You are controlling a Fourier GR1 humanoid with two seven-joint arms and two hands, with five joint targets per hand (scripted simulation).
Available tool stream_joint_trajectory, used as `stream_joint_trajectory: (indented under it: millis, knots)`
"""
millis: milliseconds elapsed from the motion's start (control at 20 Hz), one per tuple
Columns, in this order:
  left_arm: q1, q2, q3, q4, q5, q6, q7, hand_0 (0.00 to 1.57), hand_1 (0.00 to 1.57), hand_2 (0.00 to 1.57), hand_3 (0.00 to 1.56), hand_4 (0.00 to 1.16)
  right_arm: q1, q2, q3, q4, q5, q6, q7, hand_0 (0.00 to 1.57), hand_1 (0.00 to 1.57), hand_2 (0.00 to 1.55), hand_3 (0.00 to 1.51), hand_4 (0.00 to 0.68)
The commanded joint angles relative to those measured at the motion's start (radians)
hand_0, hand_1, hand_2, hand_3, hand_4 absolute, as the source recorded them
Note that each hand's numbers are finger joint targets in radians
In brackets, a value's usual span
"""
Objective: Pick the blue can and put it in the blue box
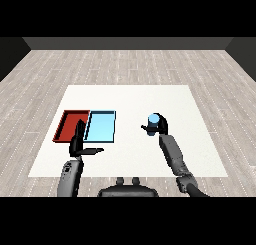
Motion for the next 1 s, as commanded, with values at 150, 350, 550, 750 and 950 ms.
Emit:
stream_joint_trajectory:
  millis: [150, 350, 550, 750, 950]
  knots:
    - [0.013, -0.003, -0.039, 0.038, -0.04, -0.016, -0.046, 0.0, 0.0, 0.0, 0.0, 0.0, 0.067, 0.054, 0.071, -0.158, 0.019, -0.038, -0.013, 1.46, 1.46, 1.48, 1.36, 0.512]
    - [0.02, -0.024, -0.076, -0.017, 0.001, -0.04, 0.027, 0.0, 0.0, 0.0, 0.0, 0.0, 0.069, 0.036, 0.092, -0.308, 0.026, -0.022, 0.115, 1.45, 1.45, 1.47, 1.38, 0.532]
    - [-0.056, -0.042, -0.115, 0.024, -0.025, 0.024, 0.06, 0.0, 0.0, 0.0, 0.0, 0.0, 0.094, 0.054, 0.111, -0.353, 0.037, -0.017, 0.114, 1.45, 1.45, 1.47, 1.36, 0.534]
    - [-0.103, -0.042, -0.201, 0.024, -0.016, 0.126, 0.118, 0.0, 0.0, 0.0, 0.0, 0.0, 0.177, 0.056, 0.238, -0.5, 0.018, -0.102, 0.191, 1.45, 1.45, 1.47, 1.36, 0.534]
    - [-0.161, -0.024, -0.09, 0.175, 0.026, -0.011, -0.005, 0.0, 0.0, 0.0, 0.0, 0.0, 0.146, 0.054, 0.174, -0.41, 0.061, -0.03, 0.112, 1.45, 1.45, 1.47, 1.34, 0.553]
